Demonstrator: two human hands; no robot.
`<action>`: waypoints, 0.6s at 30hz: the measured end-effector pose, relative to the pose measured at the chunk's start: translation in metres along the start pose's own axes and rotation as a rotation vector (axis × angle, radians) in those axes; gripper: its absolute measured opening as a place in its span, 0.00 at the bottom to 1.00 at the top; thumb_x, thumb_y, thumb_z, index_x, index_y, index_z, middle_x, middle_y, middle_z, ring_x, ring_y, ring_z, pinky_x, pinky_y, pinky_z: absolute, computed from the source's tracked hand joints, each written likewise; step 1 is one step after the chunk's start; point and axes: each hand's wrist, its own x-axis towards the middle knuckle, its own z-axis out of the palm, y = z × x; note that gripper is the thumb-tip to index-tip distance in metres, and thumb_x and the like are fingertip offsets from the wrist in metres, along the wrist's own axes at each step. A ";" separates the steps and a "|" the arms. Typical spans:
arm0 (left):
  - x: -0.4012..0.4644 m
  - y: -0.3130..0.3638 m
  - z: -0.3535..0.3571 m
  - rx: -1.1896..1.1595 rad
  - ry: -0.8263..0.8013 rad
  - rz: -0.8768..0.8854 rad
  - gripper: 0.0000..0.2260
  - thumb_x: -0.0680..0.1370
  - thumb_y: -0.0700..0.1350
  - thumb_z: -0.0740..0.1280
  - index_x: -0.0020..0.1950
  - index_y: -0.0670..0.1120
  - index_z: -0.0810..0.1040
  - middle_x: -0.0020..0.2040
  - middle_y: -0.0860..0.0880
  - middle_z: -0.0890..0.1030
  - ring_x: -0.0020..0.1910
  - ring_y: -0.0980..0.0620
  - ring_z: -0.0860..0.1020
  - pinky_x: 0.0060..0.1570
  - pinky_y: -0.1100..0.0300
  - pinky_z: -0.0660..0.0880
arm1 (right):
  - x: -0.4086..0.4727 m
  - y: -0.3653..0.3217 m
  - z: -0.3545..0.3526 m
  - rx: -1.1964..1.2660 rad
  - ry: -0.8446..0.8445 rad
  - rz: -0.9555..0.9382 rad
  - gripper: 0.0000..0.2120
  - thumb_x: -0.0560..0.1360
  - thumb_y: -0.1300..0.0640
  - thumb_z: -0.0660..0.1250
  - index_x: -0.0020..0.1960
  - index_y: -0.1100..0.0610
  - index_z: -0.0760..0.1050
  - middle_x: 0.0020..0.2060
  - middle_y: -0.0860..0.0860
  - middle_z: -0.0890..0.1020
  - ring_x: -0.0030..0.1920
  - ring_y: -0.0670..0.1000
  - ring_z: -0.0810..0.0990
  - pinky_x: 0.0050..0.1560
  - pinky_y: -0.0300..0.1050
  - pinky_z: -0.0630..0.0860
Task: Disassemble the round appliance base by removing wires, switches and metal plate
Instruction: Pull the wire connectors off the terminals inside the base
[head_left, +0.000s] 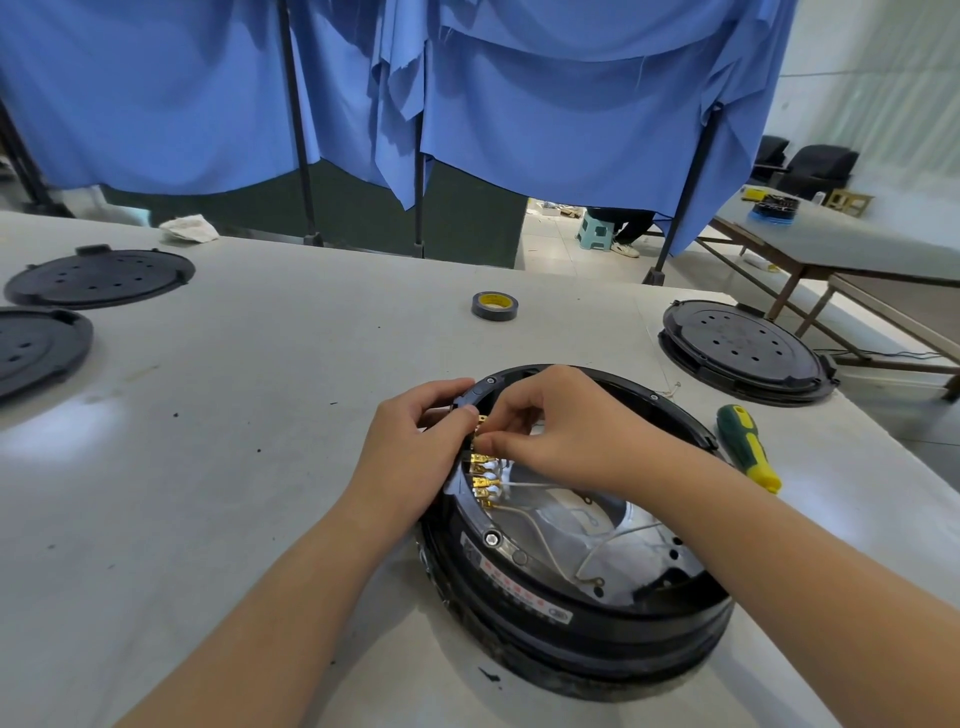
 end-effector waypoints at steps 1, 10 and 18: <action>0.000 0.000 0.000 0.003 0.000 0.000 0.13 0.76 0.38 0.68 0.51 0.57 0.82 0.42 0.53 0.85 0.39 0.60 0.83 0.37 0.71 0.76 | 0.000 0.000 0.000 0.001 0.002 -0.002 0.03 0.72 0.53 0.73 0.41 0.51 0.83 0.34 0.46 0.84 0.37 0.44 0.82 0.44 0.45 0.81; 0.000 0.000 0.000 -0.002 0.002 -0.002 0.12 0.76 0.39 0.68 0.51 0.57 0.82 0.44 0.52 0.85 0.40 0.59 0.83 0.36 0.70 0.76 | -0.004 0.007 -0.007 0.041 0.010 0.012 0.03 0.71 0.53 0.74 0.39 0.49 0.83 0.34 0.45 0.84 0.37 0.44 0.82 0.41 0.40 0.80; 0.000 0.000 0.000 -0.006 0.006 -0.023 0.12 0.76 0.40 0.69 0.51 0.57 0.83 0.45 0.52 0.85 0.42 0.58 0.83 0.34 0.71 0.75 | -0.002 0.013 -0.012 0.144 0.088 0.045 0.03 0.72 0.53 0.73 0.40 0.48 0.83 0.33 0.42 0.84 0.34 0.39 0.80 0.36 0.30 0.74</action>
